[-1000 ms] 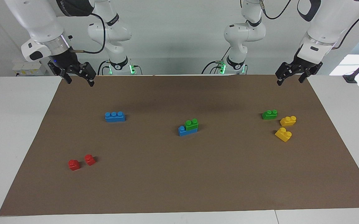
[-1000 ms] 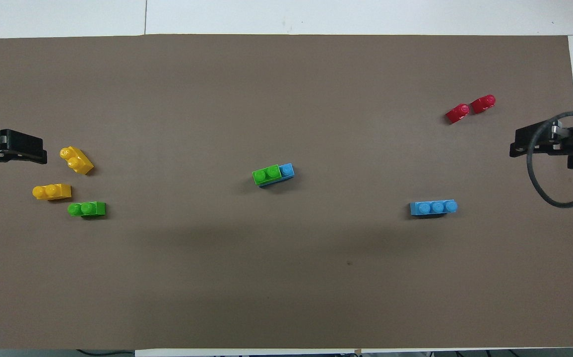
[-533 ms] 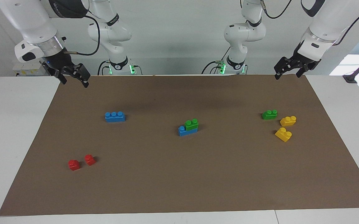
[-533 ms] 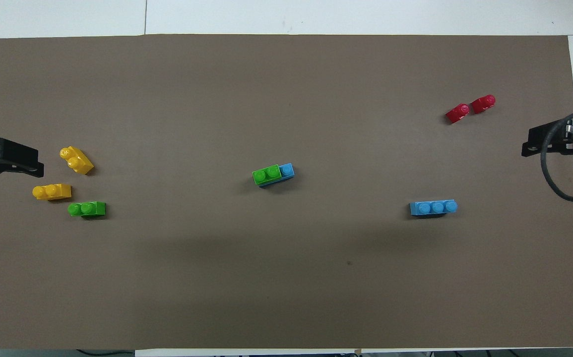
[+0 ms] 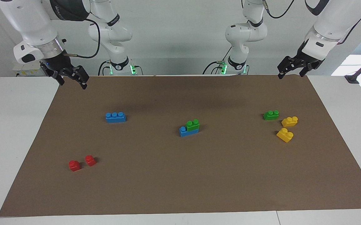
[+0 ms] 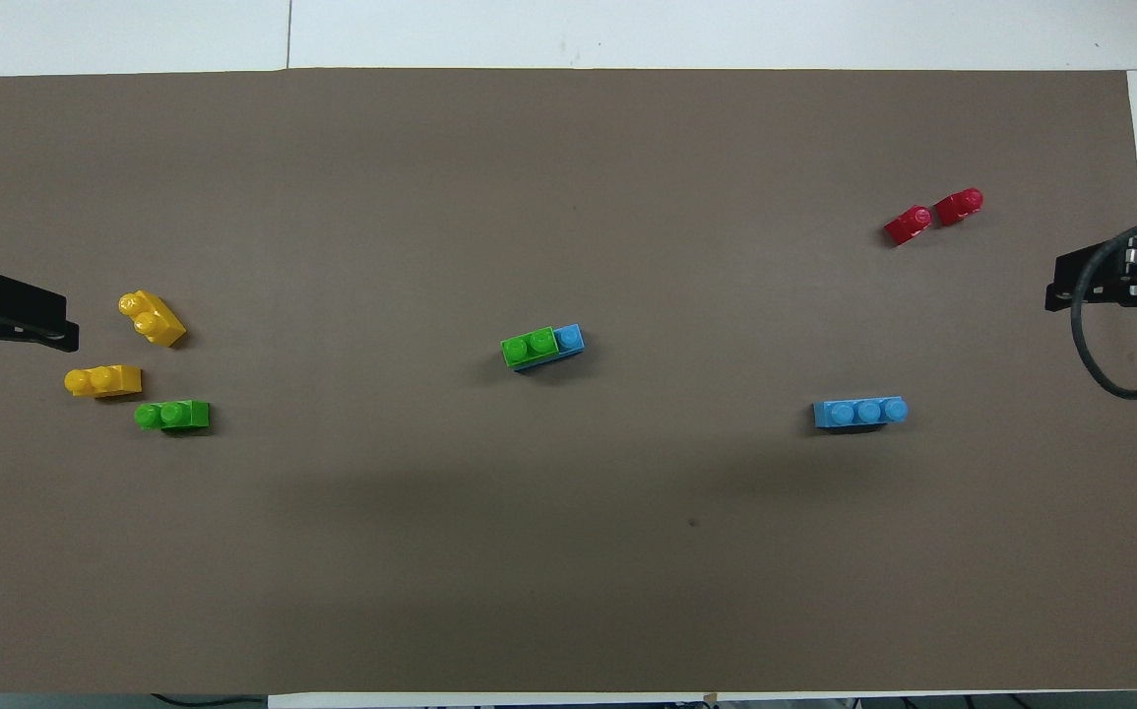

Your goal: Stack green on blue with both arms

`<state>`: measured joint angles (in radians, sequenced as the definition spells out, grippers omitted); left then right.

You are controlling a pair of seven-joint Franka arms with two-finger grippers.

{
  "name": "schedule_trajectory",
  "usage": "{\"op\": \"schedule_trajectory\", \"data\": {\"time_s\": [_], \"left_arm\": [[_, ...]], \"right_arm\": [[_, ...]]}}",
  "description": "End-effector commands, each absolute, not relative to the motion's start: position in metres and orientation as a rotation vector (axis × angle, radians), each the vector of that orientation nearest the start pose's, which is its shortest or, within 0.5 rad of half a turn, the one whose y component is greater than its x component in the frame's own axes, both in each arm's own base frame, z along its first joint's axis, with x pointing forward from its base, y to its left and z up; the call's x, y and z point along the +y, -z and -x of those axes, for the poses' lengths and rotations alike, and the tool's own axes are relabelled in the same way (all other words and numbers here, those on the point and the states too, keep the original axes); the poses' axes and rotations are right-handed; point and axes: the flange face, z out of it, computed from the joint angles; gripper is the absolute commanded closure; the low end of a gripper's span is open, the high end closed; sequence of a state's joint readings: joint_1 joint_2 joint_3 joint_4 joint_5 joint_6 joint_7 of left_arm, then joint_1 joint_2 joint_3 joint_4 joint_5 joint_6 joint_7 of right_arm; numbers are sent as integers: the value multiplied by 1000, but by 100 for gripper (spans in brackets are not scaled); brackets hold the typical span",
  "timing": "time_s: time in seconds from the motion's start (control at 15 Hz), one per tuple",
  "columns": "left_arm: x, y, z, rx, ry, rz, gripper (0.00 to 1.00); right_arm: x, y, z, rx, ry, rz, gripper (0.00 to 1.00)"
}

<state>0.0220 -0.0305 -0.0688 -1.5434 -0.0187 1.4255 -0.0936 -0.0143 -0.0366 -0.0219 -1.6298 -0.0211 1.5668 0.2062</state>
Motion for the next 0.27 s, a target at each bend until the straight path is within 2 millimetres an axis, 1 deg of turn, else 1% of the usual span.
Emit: {"op": "schedule_trajectory", "data": {"time_s": [0.0, 0.2], "left_arm": [[-25, -646, -532, -53, -156, 3169, 0], [-25, -646, -533, -53, -142, 3172, 0]], "right_arm": [[-25, -616, -541, 347, -20, 3166, 0], [-24, -617, -540, 345, -19, 3166, 0]]}}
